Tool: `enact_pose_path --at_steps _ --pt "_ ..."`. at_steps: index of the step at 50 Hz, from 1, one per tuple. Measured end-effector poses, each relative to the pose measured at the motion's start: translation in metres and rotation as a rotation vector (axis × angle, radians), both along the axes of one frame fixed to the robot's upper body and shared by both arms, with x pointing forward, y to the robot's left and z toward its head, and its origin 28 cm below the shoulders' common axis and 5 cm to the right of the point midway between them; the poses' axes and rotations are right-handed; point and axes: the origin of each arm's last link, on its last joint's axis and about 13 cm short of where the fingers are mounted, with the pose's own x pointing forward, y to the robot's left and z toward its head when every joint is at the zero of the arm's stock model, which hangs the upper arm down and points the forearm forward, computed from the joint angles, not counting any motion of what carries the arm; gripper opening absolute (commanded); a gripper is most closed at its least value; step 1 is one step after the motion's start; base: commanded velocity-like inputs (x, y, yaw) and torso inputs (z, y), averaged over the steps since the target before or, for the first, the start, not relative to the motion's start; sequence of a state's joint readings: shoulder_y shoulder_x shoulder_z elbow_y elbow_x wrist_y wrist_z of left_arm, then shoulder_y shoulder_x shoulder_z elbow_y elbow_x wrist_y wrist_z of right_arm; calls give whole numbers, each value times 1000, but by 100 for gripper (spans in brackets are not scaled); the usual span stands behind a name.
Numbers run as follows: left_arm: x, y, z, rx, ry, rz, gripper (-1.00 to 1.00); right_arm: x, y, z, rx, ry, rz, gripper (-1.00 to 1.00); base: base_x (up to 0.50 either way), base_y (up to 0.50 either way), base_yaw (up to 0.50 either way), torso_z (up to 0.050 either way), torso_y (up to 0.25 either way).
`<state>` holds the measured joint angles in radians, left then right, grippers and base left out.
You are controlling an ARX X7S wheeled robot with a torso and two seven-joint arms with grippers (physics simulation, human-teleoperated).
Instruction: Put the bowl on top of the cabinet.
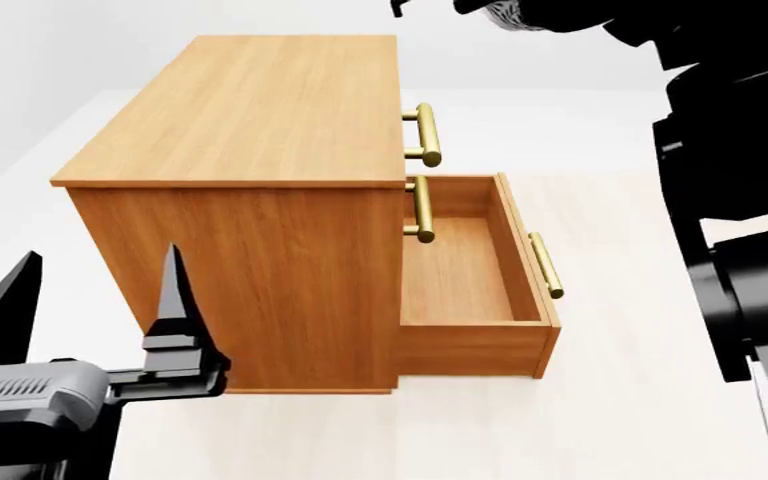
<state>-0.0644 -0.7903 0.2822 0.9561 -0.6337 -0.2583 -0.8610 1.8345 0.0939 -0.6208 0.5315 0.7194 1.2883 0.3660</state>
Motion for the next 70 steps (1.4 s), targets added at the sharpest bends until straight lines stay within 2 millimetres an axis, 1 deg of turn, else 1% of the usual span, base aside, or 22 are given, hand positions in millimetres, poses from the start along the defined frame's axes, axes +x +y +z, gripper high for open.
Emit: enact_pose_path --at_steps 10,21,28,44,70 --pt "0 -1 0 1 2 -6 100 -5 16 5 -31 -15 47 -100 0 0 0 0 1" --pt "0 -3 0 1 3 -13 100 -6 28 9 -49 -21 81 -100 0 0 0 0 0" --pt "0 -4 -1 2 4 -19 100 -7 39 9 -55 -23 116 -100 0 0 0 0 1" --pt "0 -5 -1 2 5 -23 100 -14 61 0 -67 -13 187 -100 0 0 0 1 0" --pt "1 -5 -1 -2 8 -22 100 -25 81 -15 -97 2 245 -100 0 0 0 0 1"
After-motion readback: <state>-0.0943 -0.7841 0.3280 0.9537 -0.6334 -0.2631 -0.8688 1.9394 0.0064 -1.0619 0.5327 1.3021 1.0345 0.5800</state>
